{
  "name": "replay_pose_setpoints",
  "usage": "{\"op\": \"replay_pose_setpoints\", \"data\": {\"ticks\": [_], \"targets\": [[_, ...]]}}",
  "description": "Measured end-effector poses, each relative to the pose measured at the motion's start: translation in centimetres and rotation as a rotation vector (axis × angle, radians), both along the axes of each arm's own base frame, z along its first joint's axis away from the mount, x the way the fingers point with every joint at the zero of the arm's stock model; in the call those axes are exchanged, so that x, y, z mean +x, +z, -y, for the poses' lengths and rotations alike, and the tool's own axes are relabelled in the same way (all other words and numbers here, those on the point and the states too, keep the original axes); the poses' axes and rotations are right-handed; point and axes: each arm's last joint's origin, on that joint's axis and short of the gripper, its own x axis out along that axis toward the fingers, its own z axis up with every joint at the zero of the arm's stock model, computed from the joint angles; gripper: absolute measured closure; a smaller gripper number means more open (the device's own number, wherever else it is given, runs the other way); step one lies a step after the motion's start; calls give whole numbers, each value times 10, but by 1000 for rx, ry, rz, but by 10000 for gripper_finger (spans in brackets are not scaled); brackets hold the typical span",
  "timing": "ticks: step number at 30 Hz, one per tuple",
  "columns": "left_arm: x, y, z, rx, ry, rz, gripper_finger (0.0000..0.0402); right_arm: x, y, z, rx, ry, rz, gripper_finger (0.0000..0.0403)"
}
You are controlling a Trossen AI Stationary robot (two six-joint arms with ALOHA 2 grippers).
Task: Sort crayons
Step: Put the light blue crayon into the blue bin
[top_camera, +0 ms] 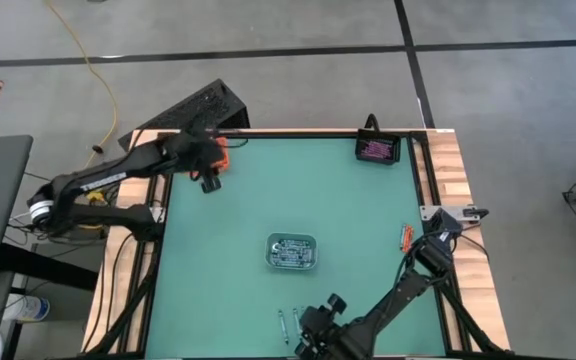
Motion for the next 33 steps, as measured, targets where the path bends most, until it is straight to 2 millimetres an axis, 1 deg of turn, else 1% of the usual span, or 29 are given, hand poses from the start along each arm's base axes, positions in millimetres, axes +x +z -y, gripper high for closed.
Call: {"op": "replay_pose_setpoints", "data": {"ticks": [4,9,14,17,19,23,26,30,33], "targets": [[4,7,26,-76,-92,84,235,-1,-5,0,-15,0,-17,250],[13,8,59,-135,-206,119,235,1,-6,2,-9,0,-31,250],[23,8,88,-147,-306,142,235,1,-6,3,-22,13,-41,249],[26,11,104,-132,-356,178,235,2,-14,4,-28,11,-61,249],[27,12,112,-122,-381,194,235,4,-24,2,-19,23,-85,249],[29,15,126,-111,-429,230,235,3,-28,2,-35,4,-108,252],[29,17,133,-114,-460,248,235,-4,-27,2,-58,-29,-132,260],[29,18,139,-111,-476,266,235,-12,-27,5,-101,-50,-183,286],[29,19,144,-117,-491,277,235,-18,-28,5,-122,-50,-228,322]]}}
